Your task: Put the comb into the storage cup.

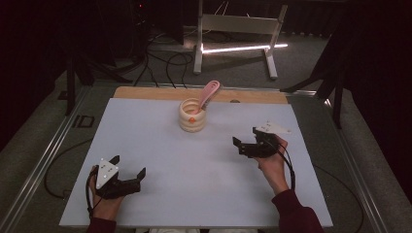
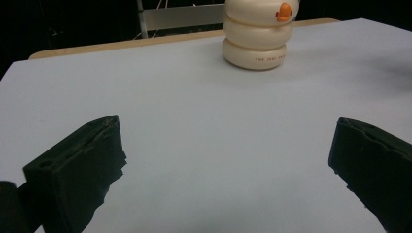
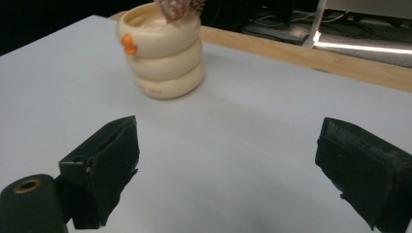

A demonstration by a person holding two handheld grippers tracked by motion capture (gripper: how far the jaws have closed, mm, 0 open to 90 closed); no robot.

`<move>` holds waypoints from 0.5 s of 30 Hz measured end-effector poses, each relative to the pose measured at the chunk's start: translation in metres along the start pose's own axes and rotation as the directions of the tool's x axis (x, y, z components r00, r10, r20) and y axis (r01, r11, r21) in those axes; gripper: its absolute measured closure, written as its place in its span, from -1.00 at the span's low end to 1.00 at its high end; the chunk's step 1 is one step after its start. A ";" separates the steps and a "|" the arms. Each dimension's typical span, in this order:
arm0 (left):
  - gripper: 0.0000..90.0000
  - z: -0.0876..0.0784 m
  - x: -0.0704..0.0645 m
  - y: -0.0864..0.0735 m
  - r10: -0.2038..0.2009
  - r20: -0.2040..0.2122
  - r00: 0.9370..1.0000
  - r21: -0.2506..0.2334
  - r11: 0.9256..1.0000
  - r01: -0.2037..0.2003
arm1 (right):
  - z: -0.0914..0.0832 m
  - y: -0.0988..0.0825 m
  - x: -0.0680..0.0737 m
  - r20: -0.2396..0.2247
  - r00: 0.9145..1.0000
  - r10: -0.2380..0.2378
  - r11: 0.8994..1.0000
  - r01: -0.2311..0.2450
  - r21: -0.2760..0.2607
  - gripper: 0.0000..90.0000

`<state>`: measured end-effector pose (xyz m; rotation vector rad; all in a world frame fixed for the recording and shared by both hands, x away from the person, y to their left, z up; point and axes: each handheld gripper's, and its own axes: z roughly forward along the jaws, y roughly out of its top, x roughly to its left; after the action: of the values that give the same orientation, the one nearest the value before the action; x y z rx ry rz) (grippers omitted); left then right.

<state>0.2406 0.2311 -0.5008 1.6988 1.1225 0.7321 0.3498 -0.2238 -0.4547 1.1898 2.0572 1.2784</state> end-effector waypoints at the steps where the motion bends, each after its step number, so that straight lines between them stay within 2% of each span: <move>1: -1.00 0.000 0.000 0.000 0.000 0.000 1.000 0.001 1.000 0.000 | -0.005 -0.005 0.001 -0.006 1.000 -0.009 1.000 0.009 0.005 -0.81; 3: -1.00 -0.001 0.002 0.000 -0.002 -0.002 1.000 -0.002 1.000 0.002 | -0.009 -0.010 0.001 0.006 0.999 -0.032 0.999 0.031 0.013 -0.81; 7: -1.00 -0.002 0.003 0.001 -0.008 -0.004 1.000 -0.005 1.000 0.008 | -0.022 -0.022 -0.001 0.023 0.999 -0.036 0.999 0.035 0.015 -0.81; 15: -1.00 -0.005 0.003 0.002 -0.010 -0.005 1.000 -0.032 0.999 0.010 | -0.047 -0.044 -0.007 0.046 0.999 -0.014 0.999 0.016 -0.046 -0.81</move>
<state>0.2386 0.2358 -0.4972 1.6646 1.1164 0.7447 0.2999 -0.2625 -0.4715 1.1701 1.9893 1.2731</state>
